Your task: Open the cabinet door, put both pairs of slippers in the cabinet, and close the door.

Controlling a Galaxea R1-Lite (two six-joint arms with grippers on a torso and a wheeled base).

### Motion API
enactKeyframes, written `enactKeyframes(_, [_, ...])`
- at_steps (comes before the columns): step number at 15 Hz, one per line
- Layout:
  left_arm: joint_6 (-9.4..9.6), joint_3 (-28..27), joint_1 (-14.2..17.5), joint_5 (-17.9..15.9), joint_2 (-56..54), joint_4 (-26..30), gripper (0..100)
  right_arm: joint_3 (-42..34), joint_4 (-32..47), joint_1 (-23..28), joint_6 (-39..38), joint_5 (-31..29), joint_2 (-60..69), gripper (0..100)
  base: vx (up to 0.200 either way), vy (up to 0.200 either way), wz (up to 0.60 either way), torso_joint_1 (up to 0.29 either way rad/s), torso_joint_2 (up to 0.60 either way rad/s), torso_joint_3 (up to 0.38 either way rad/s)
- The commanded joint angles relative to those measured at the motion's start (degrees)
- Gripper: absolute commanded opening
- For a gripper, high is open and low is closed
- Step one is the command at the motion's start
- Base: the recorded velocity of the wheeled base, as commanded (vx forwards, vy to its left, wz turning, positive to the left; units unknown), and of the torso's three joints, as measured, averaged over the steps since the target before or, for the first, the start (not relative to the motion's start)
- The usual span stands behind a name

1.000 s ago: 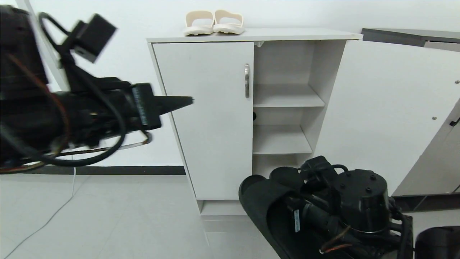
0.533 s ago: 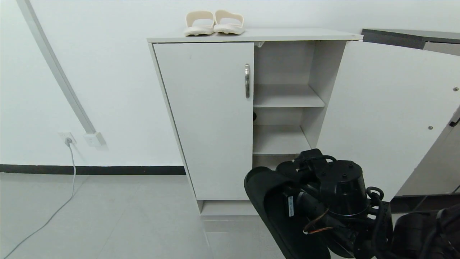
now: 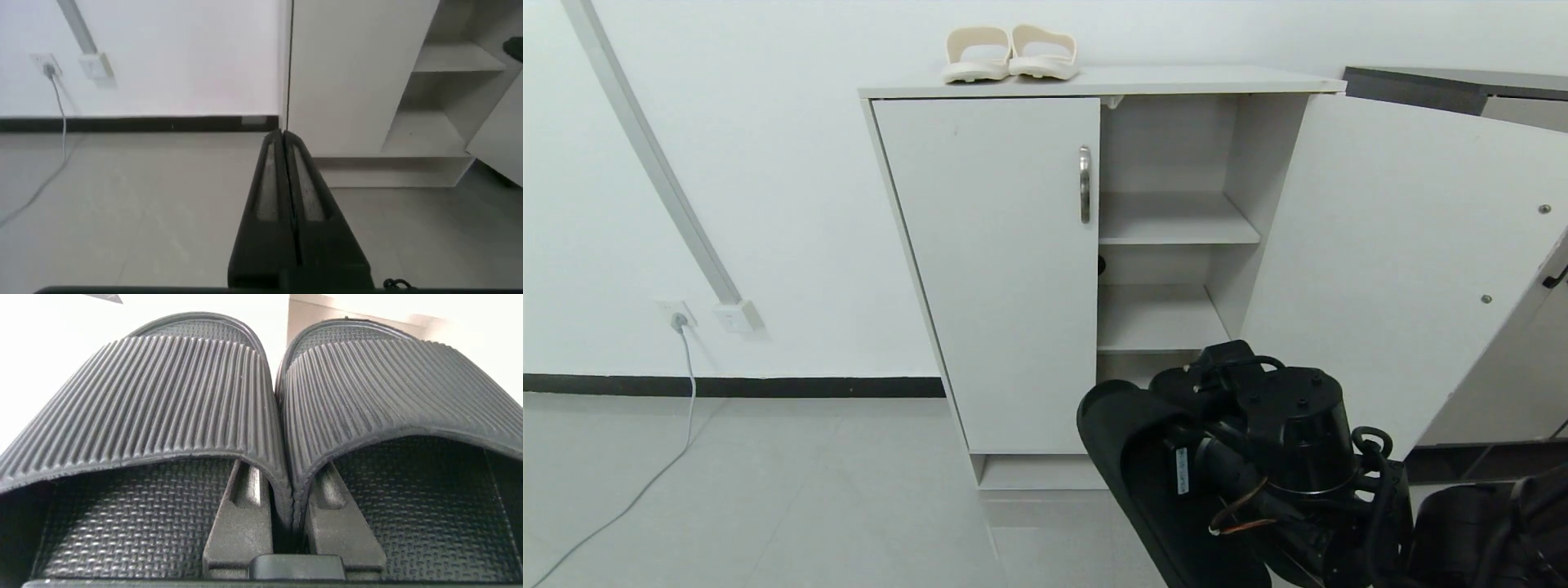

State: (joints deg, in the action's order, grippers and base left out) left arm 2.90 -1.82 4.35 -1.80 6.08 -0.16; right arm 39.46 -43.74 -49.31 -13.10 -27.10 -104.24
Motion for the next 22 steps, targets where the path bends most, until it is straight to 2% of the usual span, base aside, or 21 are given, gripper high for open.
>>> enactKeyframes(1, [1.76,1.73,0.39,-0.31,-1.16,0.16,0,0.00,-0.12,-0.44,0.01,-0.15,-0.08,0,0.000,0.000,0.00,0.000,0.00,0.000])
enactKeyframes(2, [2.99,1.82,0.39,-0.22,-1.16,0.16,0,0.09,-0.12,-0.52,0.01,-0.23,-0.17,0,0.000,0.000,0.00,0.000,0.00,0.000])
enactKeyframes(3, [0.97,1.82,0.39,0.13,-1.16,0.25,0,0.79,-0.03,-0.44,0.01,-0.41,-0.70,0,0.000,0.000,0.00,0.000,0.00,0.000])
enactKeyframes(4, [0.35,1.82,0.39,0.13,-1.16,0.25,0,1.23,0.06,-0.44,0.01,-1.20,-1.14,0,0.000,0.000,0.00,0.000,0.00,0.000])
enactKeyframes(5, [-0.35,1.82,0.39,0.05,-1.16,0.25,0,4.13,0.06,0.09,-0.34,-7.27,-4.39,0,0.000,0.000,0.00,0.000,0.00,0.000])
enactKeyframes(7, [-0.53,1.73,0.39,-0.04,-1.07,0.25,0,9.14,0.67,0.18,-1.13,-12.63,-7.64,0,0.000,0.000,0.00,0.000,0.00,0.000])
enactKeyframes(9, [-1.32,1.73,0.39,-0.04,-1.07,0.33,0,13.10,1.99,0.62,-1.48,-13.86,-9.14,0,0.000,0.000,0.00,0.000,0.00,0.000])
enactKeyframes(11, [-1.32,1.73,0.39,-0.04,-1.07,0.33,0,15.21,2.17,1.41,-1.48,-15.97,-10.72,0,0.000,-0.100,0.00,0.001,0.00,0.004])
enactKeyframes(16, [-1.32,1.73,0.39,-0.13,-1.07,0.33,0,15.29,2.17,2.03,-1.57,-16.41,-11.25,0,0.000,-0.200,0.00,0.003,0.00,0.003])
enactKeyframes(22, [-1.32,1.73,0.39,-0.04,-1.07,0.25,0,15.21,2.08,2.64,-2.72,-17.55,-13.36,0,0.000,0.000,0.00,0.000,0.00,0.000])
